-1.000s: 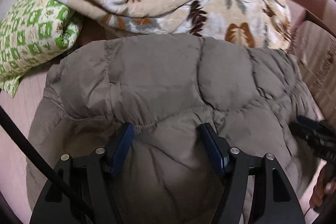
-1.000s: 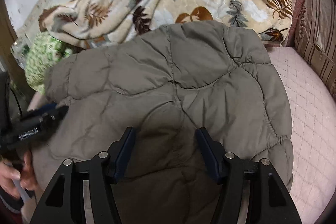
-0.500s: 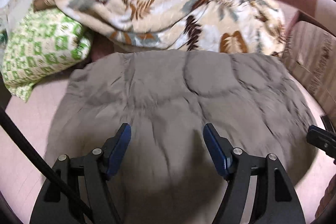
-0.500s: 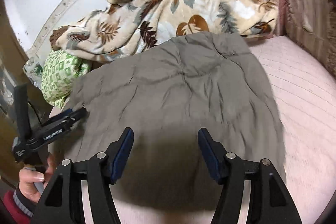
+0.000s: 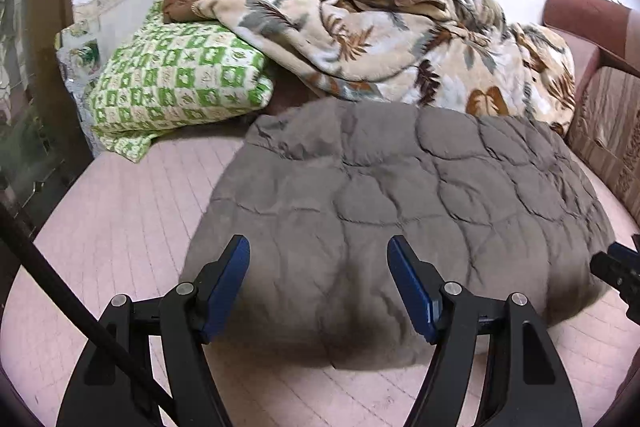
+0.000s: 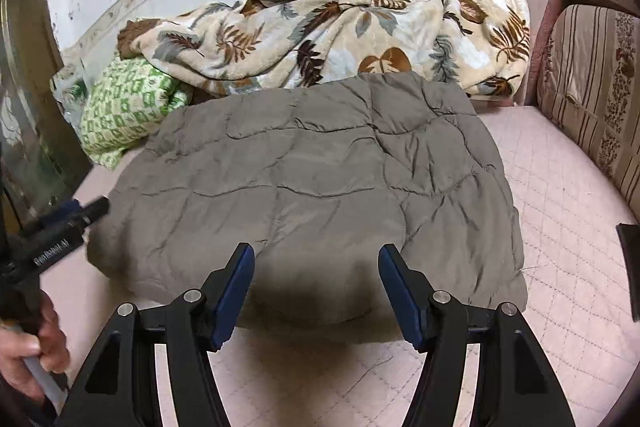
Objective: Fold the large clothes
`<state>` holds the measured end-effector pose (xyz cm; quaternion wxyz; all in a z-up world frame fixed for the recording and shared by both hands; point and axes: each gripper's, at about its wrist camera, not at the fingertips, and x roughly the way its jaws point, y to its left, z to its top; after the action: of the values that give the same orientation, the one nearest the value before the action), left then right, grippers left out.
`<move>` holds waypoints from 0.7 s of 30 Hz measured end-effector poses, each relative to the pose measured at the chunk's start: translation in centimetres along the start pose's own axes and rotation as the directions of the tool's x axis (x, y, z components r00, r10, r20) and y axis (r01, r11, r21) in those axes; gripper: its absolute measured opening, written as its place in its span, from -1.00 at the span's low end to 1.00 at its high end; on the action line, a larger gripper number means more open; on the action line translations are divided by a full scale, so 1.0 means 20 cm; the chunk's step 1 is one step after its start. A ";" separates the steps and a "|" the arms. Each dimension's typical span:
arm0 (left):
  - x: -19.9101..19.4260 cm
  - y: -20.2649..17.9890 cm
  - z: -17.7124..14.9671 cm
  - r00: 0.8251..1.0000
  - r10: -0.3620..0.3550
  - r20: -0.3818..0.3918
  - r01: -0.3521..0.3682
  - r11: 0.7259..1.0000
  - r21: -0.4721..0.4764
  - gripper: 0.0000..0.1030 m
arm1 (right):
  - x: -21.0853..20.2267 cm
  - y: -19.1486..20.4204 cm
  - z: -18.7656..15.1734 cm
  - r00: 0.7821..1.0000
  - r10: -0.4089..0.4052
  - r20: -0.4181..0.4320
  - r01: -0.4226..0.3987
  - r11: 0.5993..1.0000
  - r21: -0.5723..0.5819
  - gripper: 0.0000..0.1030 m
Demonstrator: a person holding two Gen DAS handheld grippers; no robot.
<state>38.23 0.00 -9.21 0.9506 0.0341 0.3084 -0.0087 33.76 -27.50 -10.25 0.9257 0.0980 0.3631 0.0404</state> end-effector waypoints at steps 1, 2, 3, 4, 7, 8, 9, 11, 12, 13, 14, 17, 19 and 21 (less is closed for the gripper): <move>0.03 0.01 0.00 1.000 0.004 -0.004 -0.004 1.000 0.002 0.39 | 0.01 -0.01 0.00 1.000 0.000 -0.003 0.000 1.000 0.003 0.33; 0.06 0.01 -0.01 1.000 0.010 -0.012 -0.010 1.000 0.006 0.39 | 0.04 -0.02 0.01 1.000 -0.004 -0.006 0.004 1.000 0.006 0.33; 0.09 0.02 -0.02 1.000 0.023 -0.022 -0.022 1.000 0.014 0.39 | 0.05 -0.03 0.01 1.000 -0.011 -0.005 0.011 1.000 0.008 0.33; 0.13 0.03 -0.03 0.999 0.034 -0.034 -0.033 0.999 0.016 0.39 | 0.07 -0.03 0.01 1.000 -0.019 -0.005 0.020 1.000 0.007 0.33; 0.23 0.06 -0.05 0.997 0.009 -0.076 -0.010 1.000 -0.019 0.39 | 0.14 -0.06 0.03 0.999 -0.030 -0.012 0.030 0.999 0.020 0.33; 0.27 0.07 -0.06 0.996 0.000 -0.094 -0.003 1.000 -0.031 0.39 | 0.17 -0.07 0.03 0.999 -0.027 -0.018 0.028 0.999 0.028 0.33; 0.29 0.07 -0.07 0.994 -0.001 -0.108 -0.003 0.999 -0.034 0.39 | 0.19 -0.07 0.03 0.999 -0.029 -0.025 0.030 0.999 0.034 0.33; 0.31 0.06 -0.07 0.993 0.004 -0.115 -0.007 1.000 -0.026 0.39 | 0.24 -0.08 0.02 0.998 -0.032 -0.046 0.034 0.999 0.040 0.33; 0.32 0.06 -0.07 0.993 0.007 -0.115 -0.010 1.000 -0.021 0.39 | 0.25 -0.08 0.01 0.998 -0.033 -0.053 0.035 0.999 0.039 0.36; 0.33 0.06 -0.07 0.993 0.011 -0.120 -0.013 1.000 -0.019 0.39 | 0.26 -0.07 0.01 0.998 -0.035 -0.055 0.037 0.999 0.035 0.41; 0.34 0.06 -0.07 0.992 0.010 -0.130 -0.013 1.000 -0.023 0.39 | 0.27 -0.07 0.01 0.998 -0.038 -0.056 0.039 0.999 0.026 0.42; 0.36 0.06 -0.08 0.989 0.002 -0.146 -0.007 0.999 -0.032 0.41 | 0.30 -0.07 0.00 0.997 -0.036 -0.074 0.037 0.999 0.016 0.48; 0.36 0.06 -0.08 0.989 0.005 -0.149 -0.009 1.000 -0.027 0.42 | 0.32 -0.08 -0.01 0.996 -0.025 -0.082 0.027 0.999 0.027 0.49; 0.36 0.06 -0.07 0.989 0.010 -0.148 -0.013 1.000 -0.022 0.42 | 0.33 -0.09 -0.02 0.996 -0.017 -0.089 0.020 0.999 0.035 0.49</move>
<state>43.24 1.28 -14.57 0.9255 0.0256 0.3778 0.0028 38.34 -28.27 -15.28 0.9071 0.1093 0.4054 0.0296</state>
